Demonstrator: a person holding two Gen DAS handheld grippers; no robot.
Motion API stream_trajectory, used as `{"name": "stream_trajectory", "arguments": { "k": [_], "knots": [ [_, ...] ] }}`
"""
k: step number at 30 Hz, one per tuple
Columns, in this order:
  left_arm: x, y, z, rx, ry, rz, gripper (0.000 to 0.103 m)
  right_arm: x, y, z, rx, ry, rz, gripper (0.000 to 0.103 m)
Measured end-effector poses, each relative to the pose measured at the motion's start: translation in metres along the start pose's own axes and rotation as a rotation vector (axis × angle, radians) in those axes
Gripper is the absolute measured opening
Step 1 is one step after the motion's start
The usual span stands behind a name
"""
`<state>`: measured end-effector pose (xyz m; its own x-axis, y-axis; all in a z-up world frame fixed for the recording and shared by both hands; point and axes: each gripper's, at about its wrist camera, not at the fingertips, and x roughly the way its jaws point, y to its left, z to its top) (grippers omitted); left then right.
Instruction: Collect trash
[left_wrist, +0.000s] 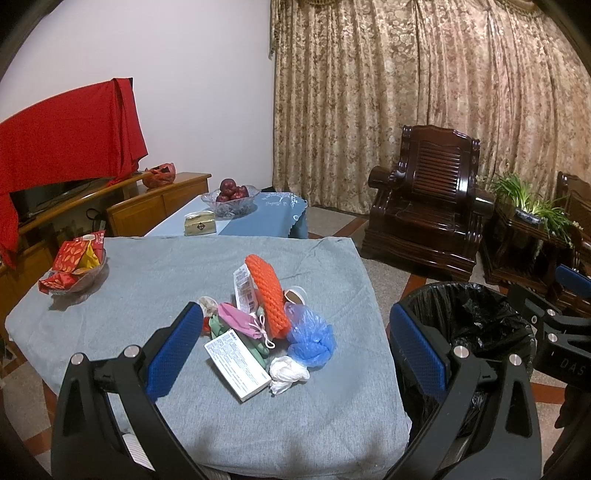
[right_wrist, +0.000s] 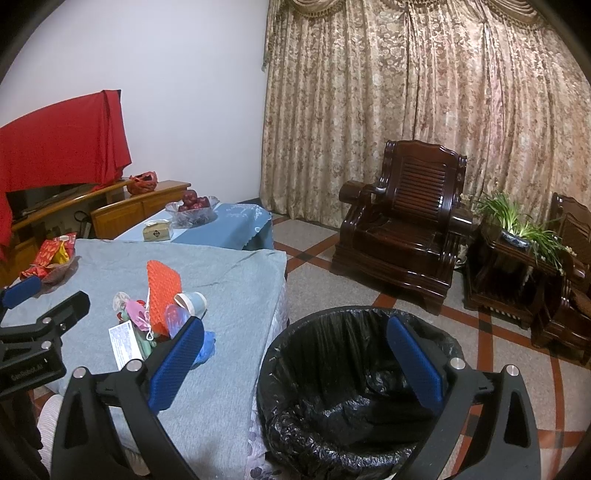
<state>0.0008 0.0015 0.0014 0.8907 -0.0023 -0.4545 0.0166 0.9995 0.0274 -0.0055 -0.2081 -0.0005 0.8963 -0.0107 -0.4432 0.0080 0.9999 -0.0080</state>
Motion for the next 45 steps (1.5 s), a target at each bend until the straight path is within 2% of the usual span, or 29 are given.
{"name": "stream_trajectory", "arguments": {
  "k": [32, 45],
  "knots": [
    [0.001, 0.000, 0.000, -0.001, 0.001, 0.000, 0.098, -0.002, 0.002, 0.003, -0.004, 0.001, 0.005, 0.097],
    [0.001, 0.006, -0.007, -0.007, 0.005, 0.002, 0.098, 0.013, 0.018, -0.011, -0.016, 0.009, 0.009, 0.097]
  ]
}}
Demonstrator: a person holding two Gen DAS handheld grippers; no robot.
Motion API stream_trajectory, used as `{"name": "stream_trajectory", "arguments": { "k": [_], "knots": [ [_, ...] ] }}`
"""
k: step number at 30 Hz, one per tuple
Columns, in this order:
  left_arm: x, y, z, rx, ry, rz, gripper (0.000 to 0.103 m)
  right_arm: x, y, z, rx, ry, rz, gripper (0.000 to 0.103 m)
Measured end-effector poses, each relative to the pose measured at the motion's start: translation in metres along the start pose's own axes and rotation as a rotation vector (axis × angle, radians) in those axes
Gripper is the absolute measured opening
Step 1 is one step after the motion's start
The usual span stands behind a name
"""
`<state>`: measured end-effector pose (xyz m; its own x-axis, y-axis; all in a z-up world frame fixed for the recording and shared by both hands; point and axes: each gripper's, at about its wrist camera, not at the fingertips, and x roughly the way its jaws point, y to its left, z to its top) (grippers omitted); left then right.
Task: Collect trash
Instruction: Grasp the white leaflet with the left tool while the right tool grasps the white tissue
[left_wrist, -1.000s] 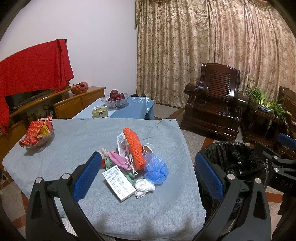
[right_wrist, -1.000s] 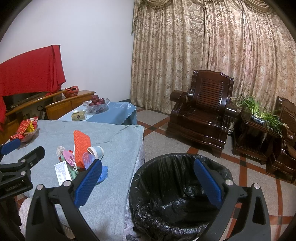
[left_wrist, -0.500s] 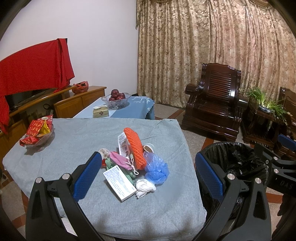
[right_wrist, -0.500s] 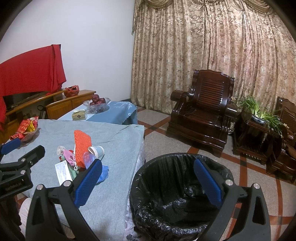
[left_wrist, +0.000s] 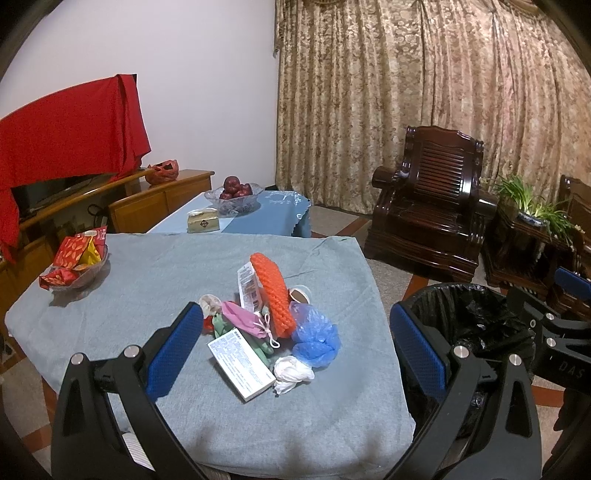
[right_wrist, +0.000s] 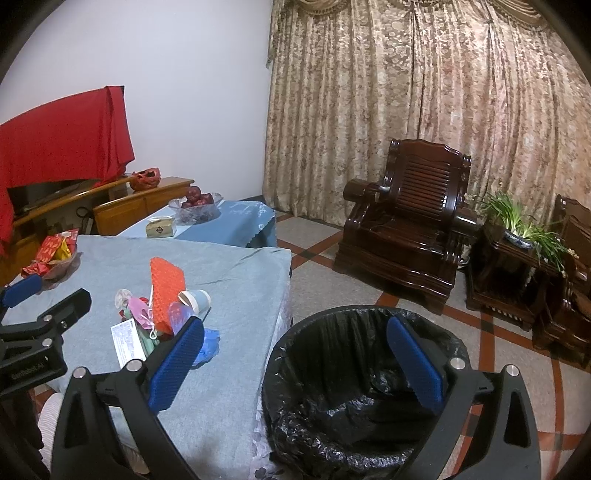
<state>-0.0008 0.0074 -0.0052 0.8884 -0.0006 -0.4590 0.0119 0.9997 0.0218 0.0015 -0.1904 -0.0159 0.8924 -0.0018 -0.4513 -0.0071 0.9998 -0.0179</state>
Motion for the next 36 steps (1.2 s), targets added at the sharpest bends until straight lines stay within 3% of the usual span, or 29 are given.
{"name": "stream_trajectory", "arguments": {
  "k": [8, 15, 22, 28, 36],
  "knots": [
    [0.017, 0.027, -0.013, -0.015, 0.004, 0.048, 0.098, 0.023, 0.014, -0.006, -0.011, 0.041, 0.034, 0.097],
    [0.046, 0.072, -0.036, -0.066, 0.054, 0.103, 0.098, 0.064, 0.048, -0.026, -0.056, 0.101, 0.108, 0.097],
    [0.079, 0.098, -0.060, -0.053, 0.119, 0.176, 0.098, 0.112, 0.078, -0.049, -0.080, 0.184, 0.170, 0.096],
    [0.101, 0.102, -0.078, -0.053, 0.168, 0.169, 0.098, 0.146, 0.093, -0.075, -0.112, 0.282, 0.178, 0.088],
    [0.137, 0.089, -0.097, -0.059, 0.248, 0.123, 0.098, 0.150, 0.091, -0.079, -0.135, 0.264, 0.144, 0.088]
  ]
}}
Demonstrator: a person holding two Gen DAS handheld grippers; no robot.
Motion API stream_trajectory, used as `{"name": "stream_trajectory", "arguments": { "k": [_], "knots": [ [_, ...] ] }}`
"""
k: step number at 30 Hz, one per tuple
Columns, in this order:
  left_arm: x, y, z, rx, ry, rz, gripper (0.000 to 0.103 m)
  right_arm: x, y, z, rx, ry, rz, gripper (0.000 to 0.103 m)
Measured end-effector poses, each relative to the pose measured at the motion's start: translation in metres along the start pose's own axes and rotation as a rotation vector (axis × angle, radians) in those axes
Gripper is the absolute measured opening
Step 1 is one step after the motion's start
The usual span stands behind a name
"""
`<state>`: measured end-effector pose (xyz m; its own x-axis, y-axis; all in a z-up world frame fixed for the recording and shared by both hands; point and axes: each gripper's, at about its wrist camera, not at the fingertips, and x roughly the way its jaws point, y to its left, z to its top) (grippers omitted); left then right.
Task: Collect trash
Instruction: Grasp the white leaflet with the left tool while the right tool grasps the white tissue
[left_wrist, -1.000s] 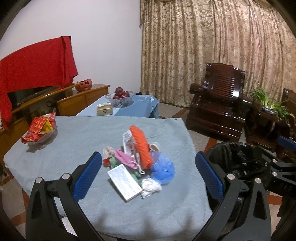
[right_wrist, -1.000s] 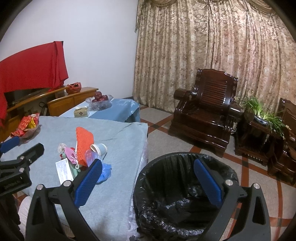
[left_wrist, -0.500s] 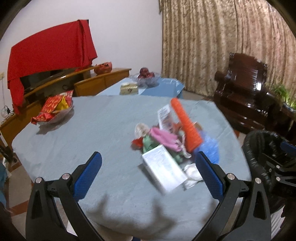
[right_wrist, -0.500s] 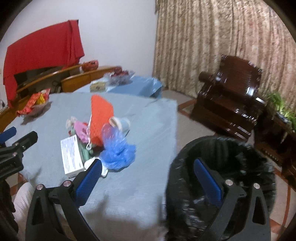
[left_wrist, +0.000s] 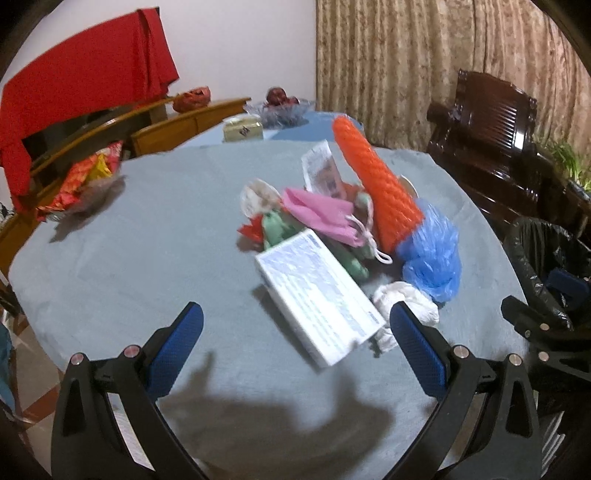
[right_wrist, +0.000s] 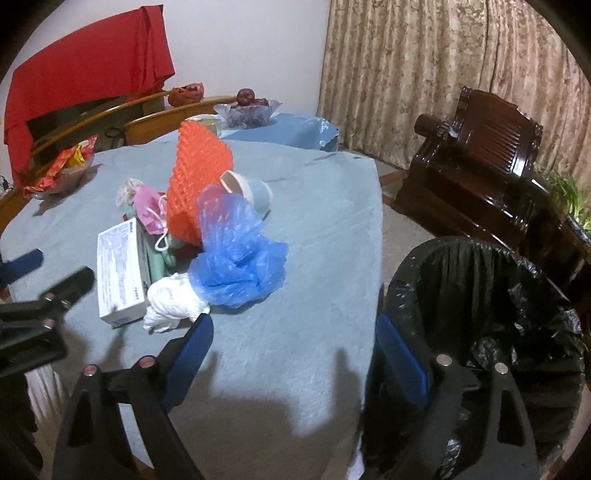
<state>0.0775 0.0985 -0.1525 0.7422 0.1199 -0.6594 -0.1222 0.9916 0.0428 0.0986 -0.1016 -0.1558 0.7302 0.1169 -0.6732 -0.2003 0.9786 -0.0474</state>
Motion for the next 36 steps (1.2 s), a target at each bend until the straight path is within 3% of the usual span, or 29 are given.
{"name": "stream_trajectory", "arguments": {
  "k": [12, 21, 24, 31, 36],
  "knots": [
    [0.045, -0.010, -0.007, -0.016, 0.103, 0.010, 0.098, 0.008, -0.003, 0.001, -0.024, 0.006, -0.013, 0.089],
    [0.030, 0.026, -0.014, -0.014, 0.129, 0.065, 0.098, 0.010, 0.008, 0.001, -0.044, 0.006, 0.010, 0.089],
    [0.027, 0.033, -0.012, -0.046, 0.142, 0.036, 0.098, 0.011, 0.008, 0.002, -0.038, 0.006, 0.012, 0.089],
    [0.037, -0.006, 0.002, -0.030, 0.129, -0.027, 0.098, 0.007, -0.004, 0.004, -0.019, 0.001, -0.016, 0.089],
    [0.053, -0.020, 0.001, -0.027, 0.146, 0.030, 0.098, 0.007, -0.008, 0.004, -0.011, -0.003, -0.017, 0.089]
  ]
}}
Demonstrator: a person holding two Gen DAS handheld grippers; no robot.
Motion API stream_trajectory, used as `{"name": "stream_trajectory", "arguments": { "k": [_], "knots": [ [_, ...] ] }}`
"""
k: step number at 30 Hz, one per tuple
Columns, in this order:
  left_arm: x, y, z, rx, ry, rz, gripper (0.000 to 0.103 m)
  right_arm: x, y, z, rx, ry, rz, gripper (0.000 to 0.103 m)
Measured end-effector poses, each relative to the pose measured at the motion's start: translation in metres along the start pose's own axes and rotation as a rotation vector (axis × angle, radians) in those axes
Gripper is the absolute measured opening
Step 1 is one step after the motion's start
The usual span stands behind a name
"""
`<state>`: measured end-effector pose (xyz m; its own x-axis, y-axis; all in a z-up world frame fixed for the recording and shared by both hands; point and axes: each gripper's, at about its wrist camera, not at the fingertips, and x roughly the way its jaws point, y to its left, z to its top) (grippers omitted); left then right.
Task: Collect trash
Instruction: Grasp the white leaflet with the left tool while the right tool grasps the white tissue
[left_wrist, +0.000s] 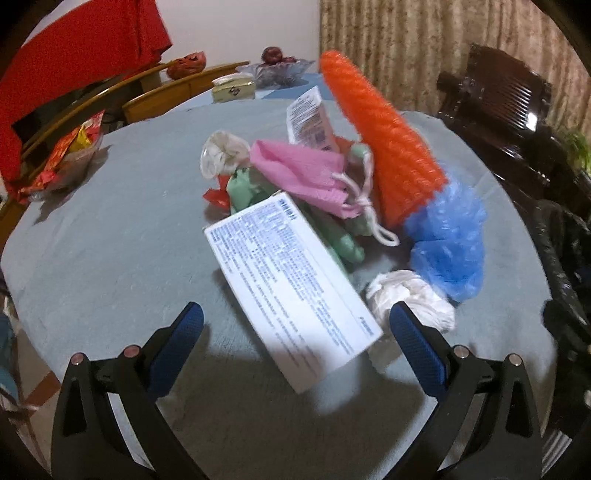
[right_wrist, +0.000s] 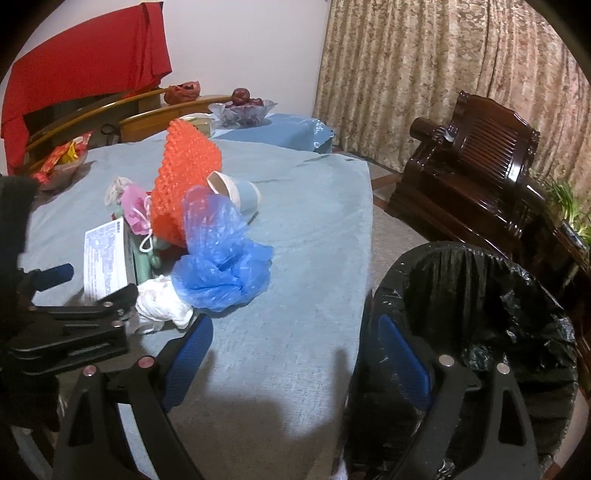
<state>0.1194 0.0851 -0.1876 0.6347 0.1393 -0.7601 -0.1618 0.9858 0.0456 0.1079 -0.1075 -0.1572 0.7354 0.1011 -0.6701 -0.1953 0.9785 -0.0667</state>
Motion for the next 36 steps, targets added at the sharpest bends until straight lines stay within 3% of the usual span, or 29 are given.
{"name": "stream_trajectory", "arguments": {
  "k": [4, 13, 17, 23, 24, 25, 26, 32, 36],
  "knots": [
    [0.004, 0.014, -0.006, -0.028, 0.015, -0.047, 0.098, 0.001, 0.002, -0.001, -0.001, 0.006, 0.013, 0.089],
    [-0.010, 0.060, -0.017, -0.040, 0.050, -0.079, 0.094, 0.003, 0.019, -0.004, -0.031, 0.008, 0.042, 0.090],
    [0.001, 0.058, -0.014, -0.050, 0.075, -0.111, 0.094, 0.005, 0.022, -0.004, -0.028, 0.019, 0.050, 0.090],
    [0.014, 0.047, -0.007, -0.031, 0.062, -0.084, 0.094, 0.000, 0.021, -0.004, -0.032, 0.006, 0.043, 0.090],
    [0.014, 0.047, -0.006, -0.039, 0.057, -0.082, 0.090, 0.000, 0.021, -0.004, -0.029, 0.006, 0.043, 0.090],
    [0.014, 0.049, -0.006, -0.047, 0.053, -0.089, 0.069, 0.001, 0.021, -0.004, -0.024, 0.008, 0.047, 0.090],
    [0.016, 0.050, -0.006, -0.049, 0.066, -0.113, 0.055, 0.002, 0.022, -0.003, -0.020, 0.009, 0.051, 0.090],
    [0.001, 0.056, -0.017, -0.030, 0.048, -0.133, 0.053, 0.005, 0.038, 0.000, -0.009, -0.008, 0.114, 0.088],
    [-0.011, 0.065, -0.020, -0.038, 0.038, -0.123, 0.053, 0.015, 0.058, 0.003, -0.030, 0.005, 0.174, 0.078]
  ]
}}
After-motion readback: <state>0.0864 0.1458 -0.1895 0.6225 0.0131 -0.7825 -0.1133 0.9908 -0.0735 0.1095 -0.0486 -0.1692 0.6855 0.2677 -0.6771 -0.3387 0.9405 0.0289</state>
